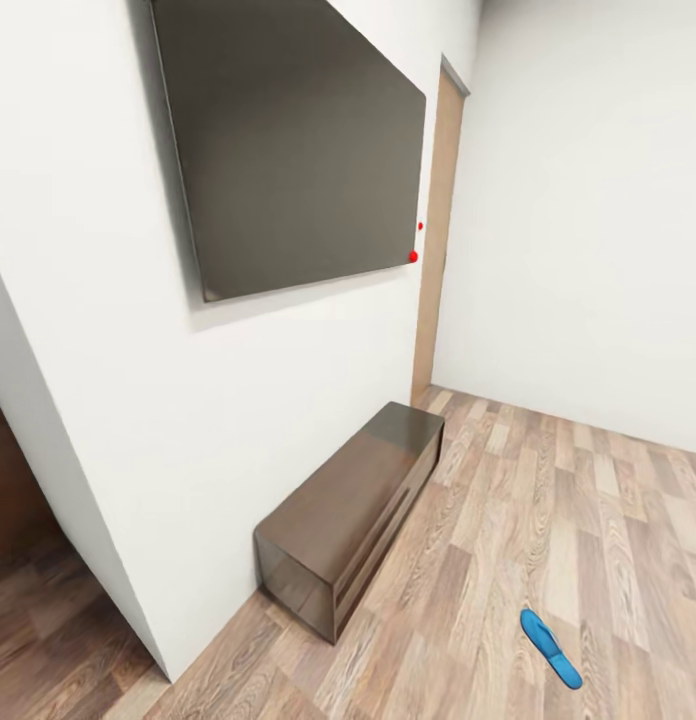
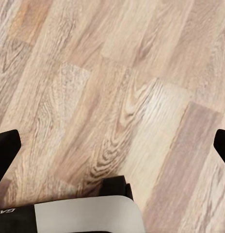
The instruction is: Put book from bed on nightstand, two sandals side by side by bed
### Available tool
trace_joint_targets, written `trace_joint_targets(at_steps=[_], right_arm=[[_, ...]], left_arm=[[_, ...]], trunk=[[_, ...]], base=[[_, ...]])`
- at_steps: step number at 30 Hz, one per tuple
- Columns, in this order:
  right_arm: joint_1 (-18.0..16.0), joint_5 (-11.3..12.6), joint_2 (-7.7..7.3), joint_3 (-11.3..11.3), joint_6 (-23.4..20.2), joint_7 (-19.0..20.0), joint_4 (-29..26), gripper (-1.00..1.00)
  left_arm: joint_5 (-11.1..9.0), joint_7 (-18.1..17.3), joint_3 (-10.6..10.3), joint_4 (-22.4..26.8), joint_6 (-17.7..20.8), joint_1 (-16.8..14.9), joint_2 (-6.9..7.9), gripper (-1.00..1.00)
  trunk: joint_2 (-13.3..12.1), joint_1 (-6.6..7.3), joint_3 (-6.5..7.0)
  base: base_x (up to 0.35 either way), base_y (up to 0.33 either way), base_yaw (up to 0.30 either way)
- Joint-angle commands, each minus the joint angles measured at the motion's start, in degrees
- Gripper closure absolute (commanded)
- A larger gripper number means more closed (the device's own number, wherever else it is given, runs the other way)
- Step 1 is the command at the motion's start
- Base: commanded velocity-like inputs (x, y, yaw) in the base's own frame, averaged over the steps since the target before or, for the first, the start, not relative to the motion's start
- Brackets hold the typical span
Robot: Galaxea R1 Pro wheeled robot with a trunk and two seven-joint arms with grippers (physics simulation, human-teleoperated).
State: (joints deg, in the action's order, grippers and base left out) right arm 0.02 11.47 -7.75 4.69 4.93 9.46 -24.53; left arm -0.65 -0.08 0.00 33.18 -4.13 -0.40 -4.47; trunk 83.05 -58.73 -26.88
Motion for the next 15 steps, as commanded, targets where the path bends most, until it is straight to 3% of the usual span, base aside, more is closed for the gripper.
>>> trace_joint_targets(at_steps=[1, 15], right_arm=[[0.0, 0.6, 0.01, 0.2, 0.1, 0.5, 0.0, -1.00], [0.0, 0.6, 0.01, 0.2, 0.1, 0.5, 0.0, -1.00]], left_arm=[[-0.1, 0.0, 0.0, -0.1, -0.2, 0.0, -0.01, -1.00], [-0.1, 0.0, 0.0, -0.1, -0.2, 0.0, -0.01, -1.00]], trunk=[[0.0, 0.00, -0.05], [0.0, 0.00, -0.05]], base=[[0.000, 0.000, 0.290], [0.000, 0.000, 0.290]])
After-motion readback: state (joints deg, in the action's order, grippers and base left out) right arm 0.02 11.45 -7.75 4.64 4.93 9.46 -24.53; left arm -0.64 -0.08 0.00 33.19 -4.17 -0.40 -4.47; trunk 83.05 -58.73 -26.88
